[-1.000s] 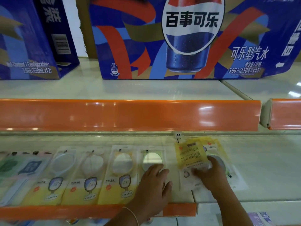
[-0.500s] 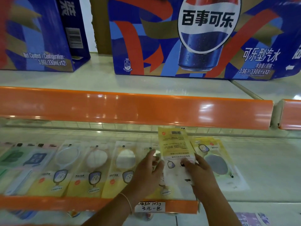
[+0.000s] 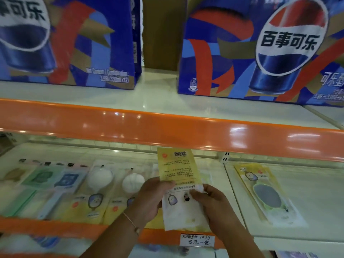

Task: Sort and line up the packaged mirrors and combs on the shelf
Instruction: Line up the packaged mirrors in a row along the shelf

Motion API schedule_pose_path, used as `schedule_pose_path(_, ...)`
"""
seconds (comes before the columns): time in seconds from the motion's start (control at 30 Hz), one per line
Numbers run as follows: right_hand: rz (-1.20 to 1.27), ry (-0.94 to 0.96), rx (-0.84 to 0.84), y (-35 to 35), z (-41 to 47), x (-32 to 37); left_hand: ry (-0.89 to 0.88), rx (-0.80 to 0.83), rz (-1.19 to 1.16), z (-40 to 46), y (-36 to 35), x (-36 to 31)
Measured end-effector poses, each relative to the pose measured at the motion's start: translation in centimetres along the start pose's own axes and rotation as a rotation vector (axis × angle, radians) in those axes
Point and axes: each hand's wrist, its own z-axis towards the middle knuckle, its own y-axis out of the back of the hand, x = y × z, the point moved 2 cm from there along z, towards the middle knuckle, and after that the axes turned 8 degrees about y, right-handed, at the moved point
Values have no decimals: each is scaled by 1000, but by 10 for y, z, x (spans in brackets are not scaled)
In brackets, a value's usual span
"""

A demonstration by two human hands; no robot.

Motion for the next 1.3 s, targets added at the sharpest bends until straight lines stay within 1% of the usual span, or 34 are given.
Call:
schedule_pose_path(0.1, -126, 10, -60, -12, 5, -3, -21, -22, -31, -5, 19, -8)
schedule_pose_path(0.23, -163, -10, -197, -20, 10, -13, -55, -30, -102, -12, 44, -17)
schedule_pose_path(0.33, -160, -44, -250, -30, 9, -18, -185, -82, -62, -19, 61, -20)
schedule_pose_path(0.43, -61, -125, -176, -50, 6, -21, -316, -77, 11, -23, 71, -20)
schedule_pose_path(0.5, 108, -242, -106, -68, 5, -24, -394, -88, 118, -23, 79, -16)
schedule_pose_path(0.57, 314, -312, -42, -81, 3, -26, -485, -85, 245, -21, 86, -12)
schedule_pose_path(0.6, 409, -315, -19, -83, 4, -28, -567, -80, 314, -22, 90, -10)
schedule_pose_path(0.67, 517, -289, 62, -84, 4, -28, -854, -89, 518, -23, 98, -5)
schedule_pose_path(0.7, 533, -281, 99, -85, 5, -26, -982, -99, 641, -22, 101, -2)
schedule_pose_path(0.73, 477, -248, 114, -84, 6, -26, -1046, -113, 731, -22, 105, 0)
schedule_pose_path(0.8, 267, -155, 129, -88, 9, -23, -1096, -136, 746, -20, 113, 3)
schedule_pose_path(0.83, 226, -141, 133, -91, 10, -23, -1129, -163, 735, -20, 117, 3)
schedule_pose_path(0.87, 262, -144, 149, -91, 11, -27, -1142, -204, 745, -18, 121, 4)
schedule_pose_path(0.9, 316, -150, 171, -90, 12, -30, -1134, -269, 764, -18, 125, 5)
schedule_pose_path(0.93, 352, -147, 188, -89, 11, -33, -1076, -343, 760, -21, 127, 4)
schedule_pose_path(0.97, 354, -126, 199, -89, 9, -33, -978, -398, 712, -25, 129, 5)
schedule_pose_path(1.0, 363, -102, 217, -89, 6, -33, -840, -407, 611, -29, 131, 6)
schedule_pose_path(1.03, 360, -76, 225, -89, 7, -34, -662, -359, 463, -30, 133, 9)
schedule_pose_path(1.1, 317, -65, 229, -93, 4, -33, -252, -165, 196, -33, 133, 14)
schedule_pose_path(1.13, 302, -65, 224, -94, 3, -34, -107, -96, 147, -32, 132, 20)
schedule_pose_path(1.17, 281, -61, 224, -96, 0, -36, -27, -50, 137, -36, 131, 24)
schedule_pose_path(1.23, 241, -49, 208, -98, -3, -38, -76, -60, 197, -41, 126, 26)
schedule_pose_path(1.3, 239, -55, 209, -100, -5, -41, -125, -106, 258, -43, 124, 31)
